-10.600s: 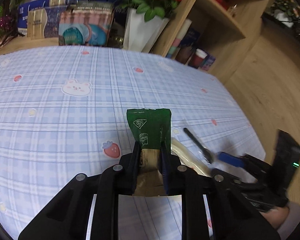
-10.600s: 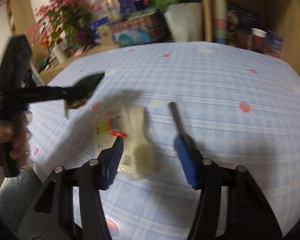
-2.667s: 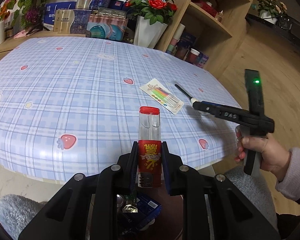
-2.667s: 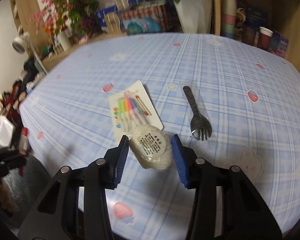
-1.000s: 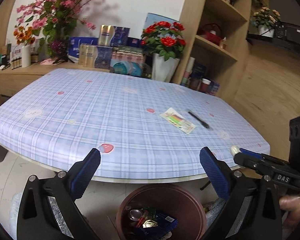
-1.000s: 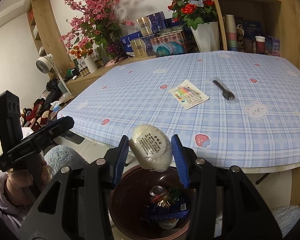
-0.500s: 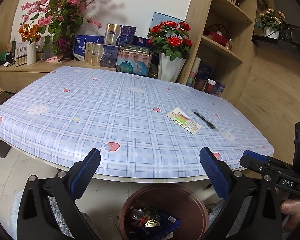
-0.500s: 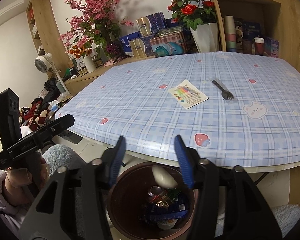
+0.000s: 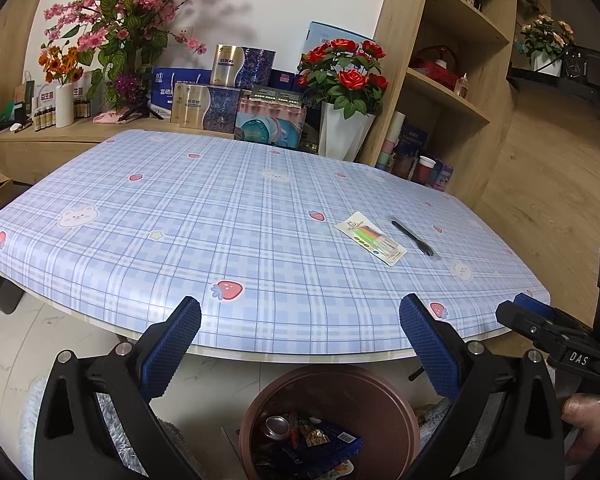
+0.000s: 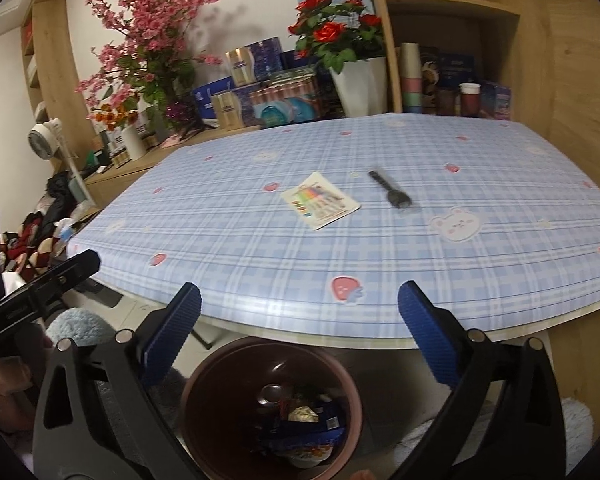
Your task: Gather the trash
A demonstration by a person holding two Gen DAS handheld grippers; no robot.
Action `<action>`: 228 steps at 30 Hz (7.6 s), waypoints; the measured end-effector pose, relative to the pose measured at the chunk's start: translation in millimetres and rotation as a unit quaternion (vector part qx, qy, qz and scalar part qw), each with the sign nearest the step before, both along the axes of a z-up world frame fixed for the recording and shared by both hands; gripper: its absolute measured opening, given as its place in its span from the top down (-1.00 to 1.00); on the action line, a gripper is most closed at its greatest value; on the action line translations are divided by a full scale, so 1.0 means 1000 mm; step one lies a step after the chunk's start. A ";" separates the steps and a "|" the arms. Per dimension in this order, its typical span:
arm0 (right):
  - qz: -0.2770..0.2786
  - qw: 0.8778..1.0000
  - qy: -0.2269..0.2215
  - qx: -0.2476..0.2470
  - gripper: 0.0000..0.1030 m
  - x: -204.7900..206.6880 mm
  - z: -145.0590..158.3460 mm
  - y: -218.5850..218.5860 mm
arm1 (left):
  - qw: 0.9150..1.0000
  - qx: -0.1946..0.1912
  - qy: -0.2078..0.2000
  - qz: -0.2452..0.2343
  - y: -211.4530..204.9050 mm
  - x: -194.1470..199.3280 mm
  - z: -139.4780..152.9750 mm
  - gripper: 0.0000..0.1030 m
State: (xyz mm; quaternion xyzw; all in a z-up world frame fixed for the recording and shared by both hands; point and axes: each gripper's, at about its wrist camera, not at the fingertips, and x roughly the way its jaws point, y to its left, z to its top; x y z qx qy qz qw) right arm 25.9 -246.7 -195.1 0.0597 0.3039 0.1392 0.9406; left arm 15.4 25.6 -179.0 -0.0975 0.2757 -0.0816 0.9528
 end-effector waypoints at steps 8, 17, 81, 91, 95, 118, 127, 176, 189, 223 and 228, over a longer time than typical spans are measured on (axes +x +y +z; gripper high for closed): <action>-0.014 1.000 -0.004 -0.007 -0.89 0.001 -0.002 -0.005 | 1.000 0.003 0.004 -0.001 -0.001 0.001 -0.002 -0.89; -0.013 1.000 -0.008 -0.021 -0.89 0.003 -0.003 -0.005 | 1.000 0.013 0.018 -0.001 -0.005 0.008 -0.005 -0.89; -0.099 0.994 -0.012 0.042 -0.89 0.109 -0.036 -0.101 | 0.968 0.107 0.225 0.029 -0.125 0.258 -0.059 -0.89; -0.063 0.997 0.022 0.049 -0.89 0.118 -0.041 -0.093 | 0.977 0.098 0.185 -0.049 -0.129 0.256 -0.052 0.10; -0.014 0.998 0.043 0.049 -0.70 0.134 -0.036 -0.084 | 0.979 0.067 0.183 -0.057 -0.110 0.250 -0.049 0.12; 0.022 0.983 0.155 -0.098 0.14 0.268 -0.050 -0.027 | 0.994 -0.019 0.101 -0.035 -0.020 0.187 -0.004 0.12; 0.030 0.989 0.123 -0.076 0.76 0.245 -0.028 -0.019 | 0.995 -0.030 0.087 -0.045 -0.014 0.165 0.008 0.12; 0.167 0.985 0.011 0.035 0.32 -0.015 0.023 0.033 | 0.996 -0.044 0.048 -0.053 -0.003 0.013 0.069 0.10; 0.050 0.998 -0.048 0.010 -0.89 -0.007 0.042 0.004 | 0.996 -0.024 0.052 -0.070 -0.018 0.010 0.059 0.10; 0.011 0.999 -0.045 -0.003 -0.89 -0.001 0.036 -0.013 | 0.988 -0.006 0.105 -0.112 -0.043 0.006 0.026 -0.64; 0.014 0.999 -0.048 0.004 -0.89 0.002 0.051 -0.017 | 0.992 0.017 0.082 -0.095 -0.039 0.006 0.040 -0.79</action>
